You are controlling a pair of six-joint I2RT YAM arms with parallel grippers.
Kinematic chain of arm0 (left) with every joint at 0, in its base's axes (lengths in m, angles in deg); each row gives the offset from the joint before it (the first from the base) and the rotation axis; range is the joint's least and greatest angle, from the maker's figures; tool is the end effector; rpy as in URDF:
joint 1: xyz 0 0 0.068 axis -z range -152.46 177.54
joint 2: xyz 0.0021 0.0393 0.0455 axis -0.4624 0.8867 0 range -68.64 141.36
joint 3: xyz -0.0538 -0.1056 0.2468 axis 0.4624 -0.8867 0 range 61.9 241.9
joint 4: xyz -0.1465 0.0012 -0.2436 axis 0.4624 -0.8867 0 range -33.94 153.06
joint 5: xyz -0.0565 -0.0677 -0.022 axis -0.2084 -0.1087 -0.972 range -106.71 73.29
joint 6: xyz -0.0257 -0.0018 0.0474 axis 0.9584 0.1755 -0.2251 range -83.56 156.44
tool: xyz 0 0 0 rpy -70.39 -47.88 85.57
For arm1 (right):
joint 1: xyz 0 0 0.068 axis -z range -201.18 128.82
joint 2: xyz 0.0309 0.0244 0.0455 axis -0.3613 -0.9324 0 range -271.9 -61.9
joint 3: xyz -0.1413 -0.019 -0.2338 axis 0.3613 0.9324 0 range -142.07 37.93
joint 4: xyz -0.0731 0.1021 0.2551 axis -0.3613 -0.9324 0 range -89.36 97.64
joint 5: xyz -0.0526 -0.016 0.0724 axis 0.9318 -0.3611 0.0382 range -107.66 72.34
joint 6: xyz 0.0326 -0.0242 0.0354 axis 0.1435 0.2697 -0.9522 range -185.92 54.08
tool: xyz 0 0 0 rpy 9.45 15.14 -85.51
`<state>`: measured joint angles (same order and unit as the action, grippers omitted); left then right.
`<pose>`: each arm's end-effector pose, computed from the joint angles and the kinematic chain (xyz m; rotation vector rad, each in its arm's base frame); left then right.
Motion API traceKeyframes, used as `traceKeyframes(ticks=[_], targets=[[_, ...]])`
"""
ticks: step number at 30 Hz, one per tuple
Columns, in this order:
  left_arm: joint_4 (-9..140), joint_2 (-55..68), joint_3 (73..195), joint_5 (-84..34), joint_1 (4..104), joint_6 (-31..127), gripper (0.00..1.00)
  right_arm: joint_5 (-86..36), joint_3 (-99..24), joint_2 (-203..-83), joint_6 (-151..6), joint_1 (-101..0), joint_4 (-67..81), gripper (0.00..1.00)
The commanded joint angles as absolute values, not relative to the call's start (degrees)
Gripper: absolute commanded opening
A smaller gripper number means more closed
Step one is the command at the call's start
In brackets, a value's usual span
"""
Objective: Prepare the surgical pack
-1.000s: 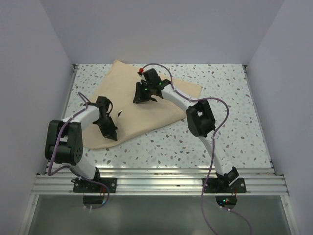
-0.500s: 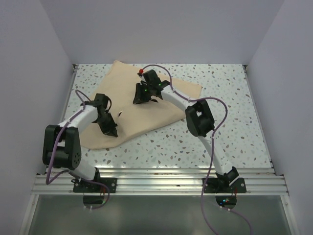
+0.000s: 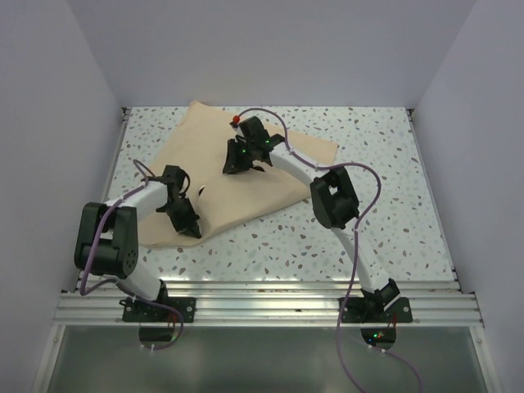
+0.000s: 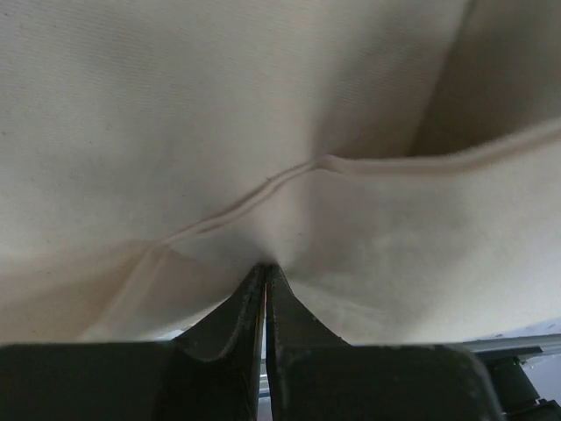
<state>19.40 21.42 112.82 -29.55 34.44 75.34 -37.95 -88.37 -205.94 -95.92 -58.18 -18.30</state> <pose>0.2776 -0.0415 0.1473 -0.8301 2.9745 -0.3957 0.4613 0.3631 0.1700 -0.3418 2.4692 0.9576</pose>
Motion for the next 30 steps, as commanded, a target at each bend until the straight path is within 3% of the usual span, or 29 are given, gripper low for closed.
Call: traceKeyframes(ticks=[1, 6, 15, 24, 30], targets=[[21.2, 24.1, 111.1, -26.9, 34.7, 74.2, 0.08, -37.3, -90.3, -206.7, -95.5, -58.2, -21.2, 0.25], [17.5, 21.5, 113.3, -21.5, 34.7, 73.6, 0.08, -37.3, -90.8, -206.6, -95.5, -58.3, -21.4, 0.25], [11.6, 13.3, 111.0, -17.9, 34.2, 75.1, 0.2, -37.7, -91.1, -206.7, -95.7, -58.3, -21.3, 0.25], [17.2, 19.4, 106.2, -14.2, 29.0, 72.0, 0.2, -37.9, -90.7, -206.4, -95.6, -58.2, -21.1, 0.25], [13.4, 14.0, 106.6, -15.0, 27.6, 71.9, 0.2, -37.8, -90.7, -205.9, -95.5, -58.3, -21.1, 0.25]])
